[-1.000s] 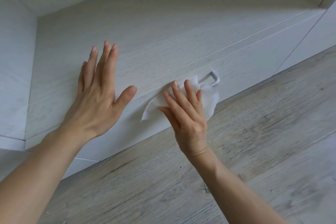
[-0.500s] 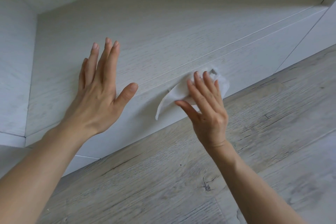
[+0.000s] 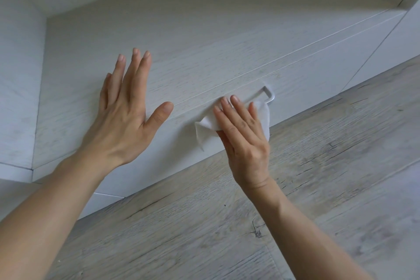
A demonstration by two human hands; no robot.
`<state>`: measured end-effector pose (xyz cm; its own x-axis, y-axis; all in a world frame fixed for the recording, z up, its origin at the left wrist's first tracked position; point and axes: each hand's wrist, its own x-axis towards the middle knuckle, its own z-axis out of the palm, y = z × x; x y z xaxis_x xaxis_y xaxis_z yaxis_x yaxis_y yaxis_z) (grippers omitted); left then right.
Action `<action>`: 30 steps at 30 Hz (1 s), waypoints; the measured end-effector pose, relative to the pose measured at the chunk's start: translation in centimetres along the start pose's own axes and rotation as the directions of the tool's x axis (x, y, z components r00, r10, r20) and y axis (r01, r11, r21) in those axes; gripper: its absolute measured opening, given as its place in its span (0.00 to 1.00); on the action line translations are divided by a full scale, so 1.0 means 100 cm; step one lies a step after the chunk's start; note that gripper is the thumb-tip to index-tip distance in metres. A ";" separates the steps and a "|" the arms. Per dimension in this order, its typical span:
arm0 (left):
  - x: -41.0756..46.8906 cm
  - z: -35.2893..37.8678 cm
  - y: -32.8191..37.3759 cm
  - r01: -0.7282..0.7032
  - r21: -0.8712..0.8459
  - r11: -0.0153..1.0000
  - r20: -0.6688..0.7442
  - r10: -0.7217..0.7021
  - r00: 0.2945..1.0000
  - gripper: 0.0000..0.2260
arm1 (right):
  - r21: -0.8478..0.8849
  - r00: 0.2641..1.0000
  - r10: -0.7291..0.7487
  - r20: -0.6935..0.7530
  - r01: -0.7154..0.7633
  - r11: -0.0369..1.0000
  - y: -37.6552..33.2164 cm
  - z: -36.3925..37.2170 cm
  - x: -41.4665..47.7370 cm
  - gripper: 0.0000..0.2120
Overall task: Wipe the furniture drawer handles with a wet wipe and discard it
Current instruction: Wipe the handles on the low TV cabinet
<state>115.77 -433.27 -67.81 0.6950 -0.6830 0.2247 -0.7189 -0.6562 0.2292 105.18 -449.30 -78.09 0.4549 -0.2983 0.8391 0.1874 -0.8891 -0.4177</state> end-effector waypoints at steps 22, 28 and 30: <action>0.081 -0.150 0.264 -0.545 -0.050 0.837 0.349 0.526 0.776 0.30 | 0.437 0.134 0.975 -0.178 -0.877 0.200 0.002 -0.357 0.259 0.16; 0.169 -0.206 0.370 -0.502 -0.008 0.865 0.322 0.478 0.817 0.29 | 0.371 0.198 0.958 -0.208 -0.890 0.264 0.045 -0.460 0.375 0.13; 0.194 -0.210 0.393 -0.509 0.015 0.861 0.315 0.479 0.820 0.28 | 0.341 0.234 0.945 -0.229 -0.890 0.303 0.071 -0.479 0.402 0.10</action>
<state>101.19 -465.63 -34.57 0.2225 -0.9749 -0.0042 -0.9726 -0.2222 0.0689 83.07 -484.26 -30.62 0.0839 -0.9894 -0.1186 -0.0509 0.1146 -0.9921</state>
